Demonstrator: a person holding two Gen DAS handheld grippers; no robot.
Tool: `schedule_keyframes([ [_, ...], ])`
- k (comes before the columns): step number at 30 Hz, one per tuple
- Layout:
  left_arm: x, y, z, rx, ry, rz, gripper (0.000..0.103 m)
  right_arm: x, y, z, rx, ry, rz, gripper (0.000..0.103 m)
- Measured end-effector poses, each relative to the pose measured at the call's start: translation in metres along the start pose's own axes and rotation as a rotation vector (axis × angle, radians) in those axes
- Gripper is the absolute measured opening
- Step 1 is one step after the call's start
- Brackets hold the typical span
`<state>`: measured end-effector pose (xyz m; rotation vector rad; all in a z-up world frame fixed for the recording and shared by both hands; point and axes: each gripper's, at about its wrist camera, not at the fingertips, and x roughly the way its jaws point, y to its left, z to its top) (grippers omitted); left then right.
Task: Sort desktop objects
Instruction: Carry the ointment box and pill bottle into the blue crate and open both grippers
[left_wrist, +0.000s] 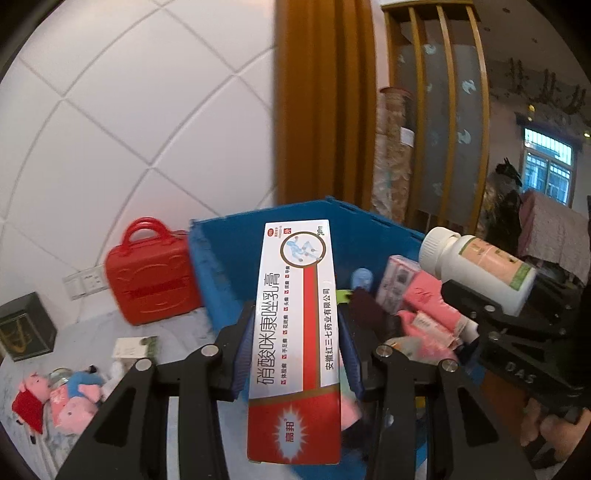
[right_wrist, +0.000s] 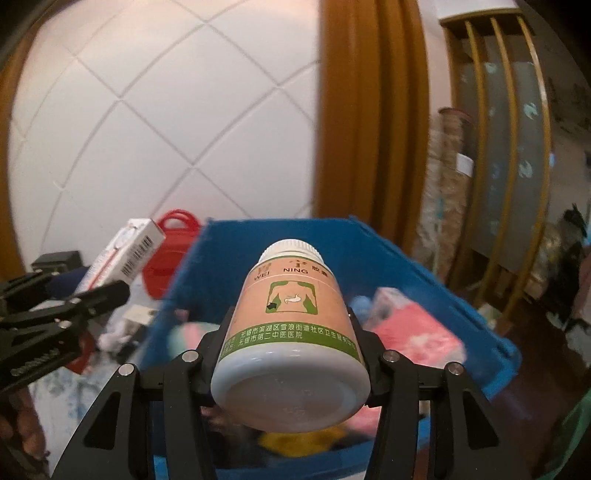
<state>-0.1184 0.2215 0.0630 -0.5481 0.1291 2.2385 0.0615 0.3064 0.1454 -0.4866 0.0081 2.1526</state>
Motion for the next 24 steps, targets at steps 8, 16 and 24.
schedule_keyframes([
  [8, 0.032, -0.067, 0.010, 0.061, 0.051, -0.026, 0.041, 0.029, -0.060, -0.004, 0.003, 0.032, -0.032, 0.052],
  [16, 0.053, -0.091, 0.009, 0.080, 0.111, -0.011, 0.041, 0.054, -0.087, -0.016, -0.011, 0.076, -0.047, 0.052],
  [24, 0.058, -0.094, 0.007, 0.072, 0.117, 0.022, 0.082, 0.057, -0.100, -0.020, -0.023, 0.075, -0.062, 0.078],
])
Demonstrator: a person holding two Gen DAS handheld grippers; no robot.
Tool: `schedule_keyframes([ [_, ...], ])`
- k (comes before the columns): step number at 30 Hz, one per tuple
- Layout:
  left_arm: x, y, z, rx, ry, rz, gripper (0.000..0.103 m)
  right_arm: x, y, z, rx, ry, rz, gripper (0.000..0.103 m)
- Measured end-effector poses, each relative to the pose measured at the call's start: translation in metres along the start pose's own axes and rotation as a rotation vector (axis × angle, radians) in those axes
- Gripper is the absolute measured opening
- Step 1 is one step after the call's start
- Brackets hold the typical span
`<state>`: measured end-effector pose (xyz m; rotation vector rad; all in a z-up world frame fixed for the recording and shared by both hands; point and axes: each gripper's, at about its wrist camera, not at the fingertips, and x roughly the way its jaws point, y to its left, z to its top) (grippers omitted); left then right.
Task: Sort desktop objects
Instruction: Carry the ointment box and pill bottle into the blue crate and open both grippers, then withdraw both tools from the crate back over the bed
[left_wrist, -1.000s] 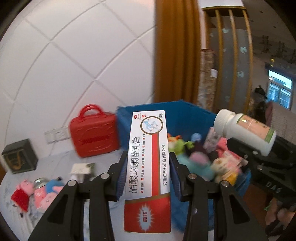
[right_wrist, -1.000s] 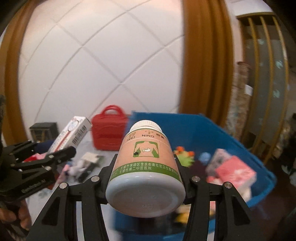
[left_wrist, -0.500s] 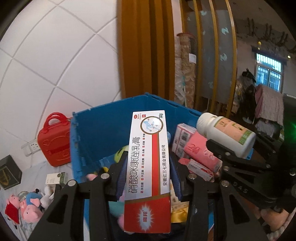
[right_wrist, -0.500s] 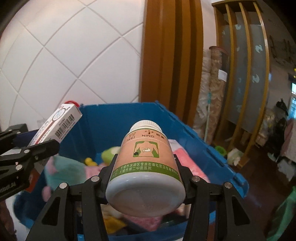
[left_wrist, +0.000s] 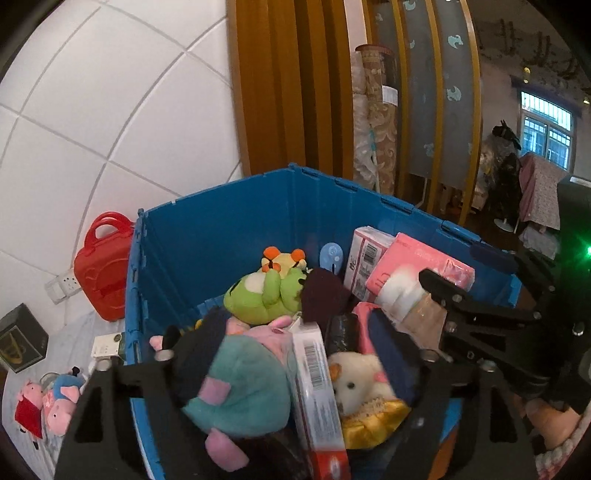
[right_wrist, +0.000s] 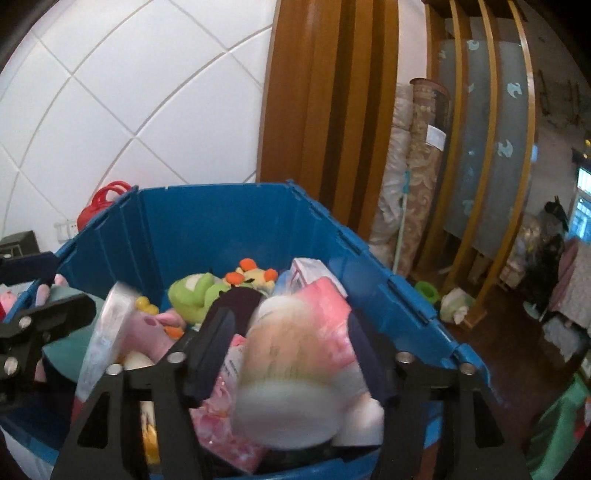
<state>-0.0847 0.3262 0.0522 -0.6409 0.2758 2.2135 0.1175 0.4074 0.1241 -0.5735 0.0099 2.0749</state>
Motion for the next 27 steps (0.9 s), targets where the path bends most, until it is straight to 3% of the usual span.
schedule_keyframes([
  [3, -0.002, 0.001, -0.002, 0.000, 0.007, 0.007, 0.082, -0.004, -0.003, -0.002, 0.000, -0.010, 0.000, 0.103],
  [9, -0.012, 0.010, -0.005, -0.027, 0.005, 0.001, 0.083, -0.013, -0.005, -0.004, -0.009, -0.012, -0.023, 0.103],
  [16, -0.037, 0.030, -0.012, -0.049, -0.047, 0.000, 0.092, -0.035, -0.001, -0.005, 0.015, -0.020, -0.008, 0.103],
  [27, -0.077, 0.102, -0.035, -0.158, -0.075, 0.007, 0.092, -0.088, 0.072, 0.012, -0.054, -0.125, 0.105, 0.103],
])
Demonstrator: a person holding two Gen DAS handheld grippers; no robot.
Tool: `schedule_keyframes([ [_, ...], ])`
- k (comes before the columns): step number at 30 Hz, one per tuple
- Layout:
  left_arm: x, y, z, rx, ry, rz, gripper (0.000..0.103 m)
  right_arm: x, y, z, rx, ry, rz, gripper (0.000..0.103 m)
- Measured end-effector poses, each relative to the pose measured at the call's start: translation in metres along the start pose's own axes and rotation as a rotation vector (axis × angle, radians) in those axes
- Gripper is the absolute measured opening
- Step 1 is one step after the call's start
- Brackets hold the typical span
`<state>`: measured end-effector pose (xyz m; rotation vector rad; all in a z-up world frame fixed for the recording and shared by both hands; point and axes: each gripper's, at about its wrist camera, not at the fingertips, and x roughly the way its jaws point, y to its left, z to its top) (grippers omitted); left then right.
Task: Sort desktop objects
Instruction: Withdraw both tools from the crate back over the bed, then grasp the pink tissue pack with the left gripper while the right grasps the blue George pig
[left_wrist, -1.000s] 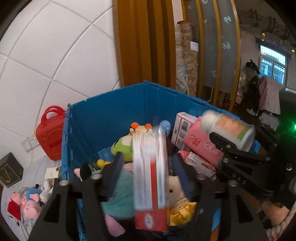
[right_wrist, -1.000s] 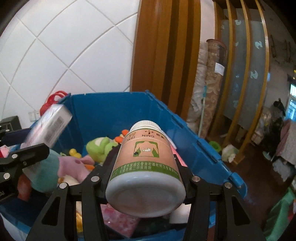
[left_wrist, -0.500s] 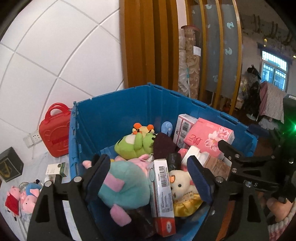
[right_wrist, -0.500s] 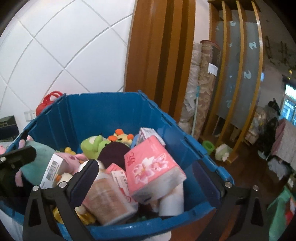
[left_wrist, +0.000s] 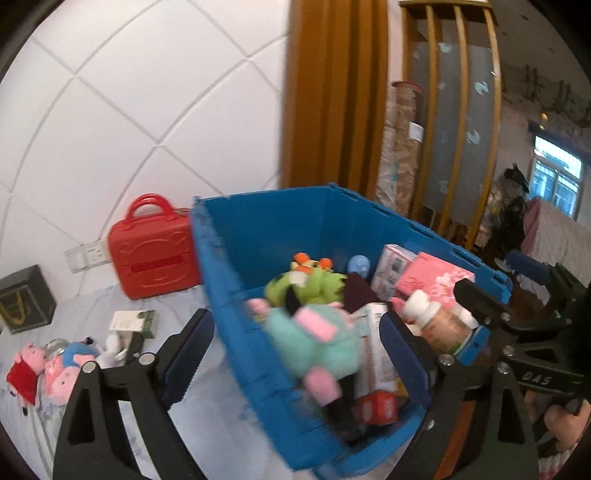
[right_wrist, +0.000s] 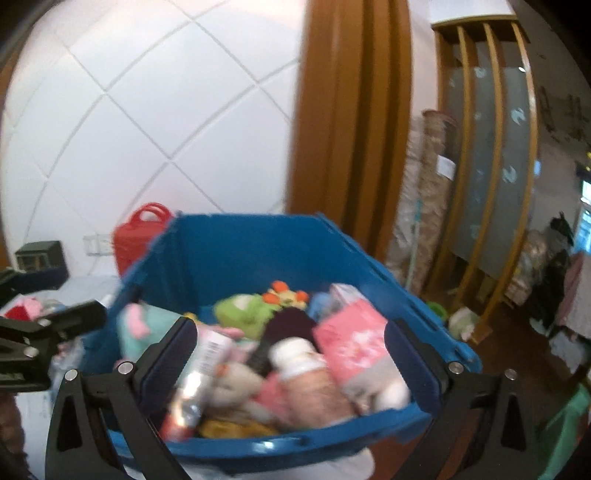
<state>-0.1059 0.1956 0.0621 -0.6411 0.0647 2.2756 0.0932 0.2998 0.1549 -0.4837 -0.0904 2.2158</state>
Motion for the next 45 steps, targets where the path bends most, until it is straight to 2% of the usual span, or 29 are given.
schedule_keyframes([
  [7, -0.040, 0.094, -0.021, -0.100, -0.033, 0.099, 0.092, -0.008, 0.089, 0.021, -0.074, -0.048, 0.134, 0.103],
  [12, -0.066, 0.176, -0.041, -0.173, -0.027, 0.239, 0.092, -0.007, 0.166, 0.029, -0.148, -0.087, 0.272, 0.103],
  [18, -0.087, 0.263, -0.068, -0.231, 0.020, 0.399, 0.092, 0.006, 0.251, 0.028, -0.183, -0.052, 0.384, 0.103],
  [24, -0.091, 0.339, -0.101, -0.312, 0.092, 0.489, 0.092, 0.037, 0.315, 0.017, -0.216, 0.032, 0.449, 0.103],
  [28, -0.081, 0.374, -0.121, -0.348, 0.143, 0.535, 0.092, 0.074, 0.342, 0.008, -0.226, 0.132, 0.455, 0.103],
  [33, -0.059, 0.417, -0.142, -0.408, 0.210, 0.553, 0.092, 0.124, 0.366, -0.004, -0.239, 0.241, 0.447, 0.103],
  [41, 0.003, 0.472, -0.163, -0.476, 0.330, 0.556, 0.092, 0.195, 0.398, -0.016, -0.268, 0.363, 0.456, 0.103],
  [45, 0.035, 0.502, -0.173, -0.508, 0.387, 0.558, 0.092, 0.233, 0.428, -0.023, -0.282, 0.428, 0.481, 0.103],
])
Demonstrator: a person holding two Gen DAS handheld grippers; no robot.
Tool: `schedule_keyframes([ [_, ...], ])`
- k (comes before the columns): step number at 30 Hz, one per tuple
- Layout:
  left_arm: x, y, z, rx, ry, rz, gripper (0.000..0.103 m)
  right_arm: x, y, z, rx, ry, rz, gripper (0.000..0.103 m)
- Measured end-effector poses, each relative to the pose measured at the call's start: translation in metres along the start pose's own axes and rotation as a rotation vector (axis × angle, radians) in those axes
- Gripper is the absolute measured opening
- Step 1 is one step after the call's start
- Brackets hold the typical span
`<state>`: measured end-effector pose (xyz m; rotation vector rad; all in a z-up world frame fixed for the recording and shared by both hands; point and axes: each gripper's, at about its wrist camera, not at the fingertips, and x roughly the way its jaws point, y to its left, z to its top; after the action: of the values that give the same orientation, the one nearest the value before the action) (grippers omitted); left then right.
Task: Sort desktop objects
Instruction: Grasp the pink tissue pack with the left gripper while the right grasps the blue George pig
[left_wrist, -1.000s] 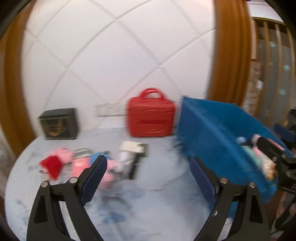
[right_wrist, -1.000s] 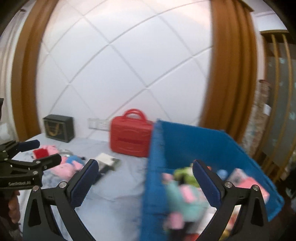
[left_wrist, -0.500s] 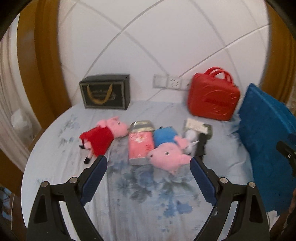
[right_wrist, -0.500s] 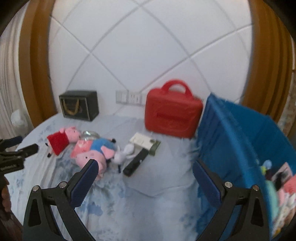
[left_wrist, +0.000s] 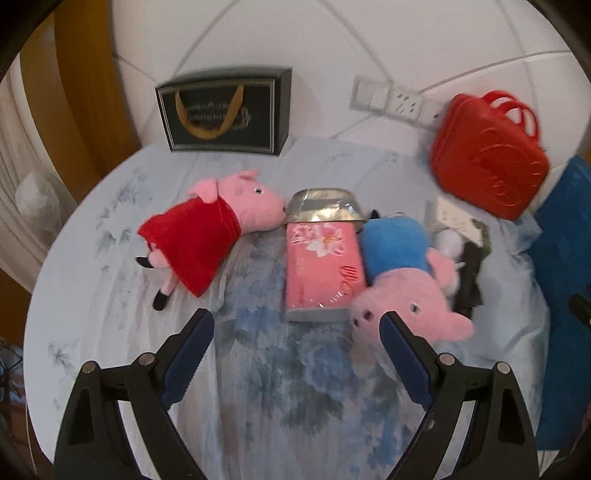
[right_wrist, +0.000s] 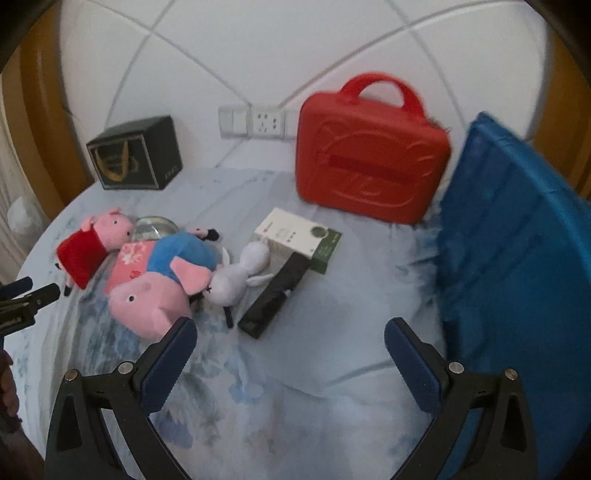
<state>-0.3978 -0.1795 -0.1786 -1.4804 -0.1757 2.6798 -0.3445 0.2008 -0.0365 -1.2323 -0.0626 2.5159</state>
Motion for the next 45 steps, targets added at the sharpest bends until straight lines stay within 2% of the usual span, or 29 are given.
schedule_keyframes([
  [4, 0.047, 0.000, 0.014, 0.015, 0.066, 0.009, 0.092, 0.042, 0.016, 0.012, -0.046, 0.052, 0.071, 0.103],
  [8, 0.085, -0.009, 0.026, 0.042, 0.117, -0.001, 0.092, 0.075, 0.037, 0.022, -0.078, 0.095, 0.101, 0.103],
  [11, 0.104, -0.021, 0.034, 0.058, 0.135, -0.043, 0.092, 0.088, 0.045, 0.028, -0.093, 0.103, 0.109, 0.103],
  [14, 0.126, -0.037, 0.039, 0.096, 0.176, -0.054, 0.092, 0.096, 0.045, 0.031, -0.088, 0.113, 0.113, 0.103],
  [17, 0.148, -0.045, 0.040, 0.110, 0.210, 0.001, 0.093, 0.103, 0.044, 0.035, -0.078, 0.121, 0.112, 0.103],
  [19, 0.155, -0.038, 0.039, 0.078, 0.224, -0.034, 0.093, 0.107, 0.047, 0.036, -0.077, 0.128, 0.120, 0.103],
  [21, 0.155, -0.024, 0.033, 0.027, 0.223, -0.059, 0.094, 0.112, 0.055, 0.036, -0.082, 0.143, 0.140, 0.103],
  [24, 0.143, -0.006, 0.014, 0.032, 0.204, 0.027, 0.093, 0.121, 0.075, 0.030, -0.092, 0.175, 0.186, 0.103],
  [26, 0.138, 0.010, -0.003, 0.030, 0.230, 0.073, 0.092, 0.127, 0.089, 0.024, -0.094, 0.203, 0.221, 0.103],
  [30, 0.123, 0.028, -0.031, 0.026, 0.248, 0.044, 0.092, 0.139, 0.119, 0.016, -0.096, 0.252, 0.293, 0.103],
  [35, 0.116, 0.035, -0.034, 0.005, 0.248, 0.022, 0.092, 0.150, 0.153, 0.013, -0.127, 0.290, 0.296, 0.103],
  [45, 0.111, 0.030, -0.032, 0.029, 0.205, 0.028, 0.092, 0.179, 0.178, 0.012, -0.163, 0.331, 0.269, 0.103],
])
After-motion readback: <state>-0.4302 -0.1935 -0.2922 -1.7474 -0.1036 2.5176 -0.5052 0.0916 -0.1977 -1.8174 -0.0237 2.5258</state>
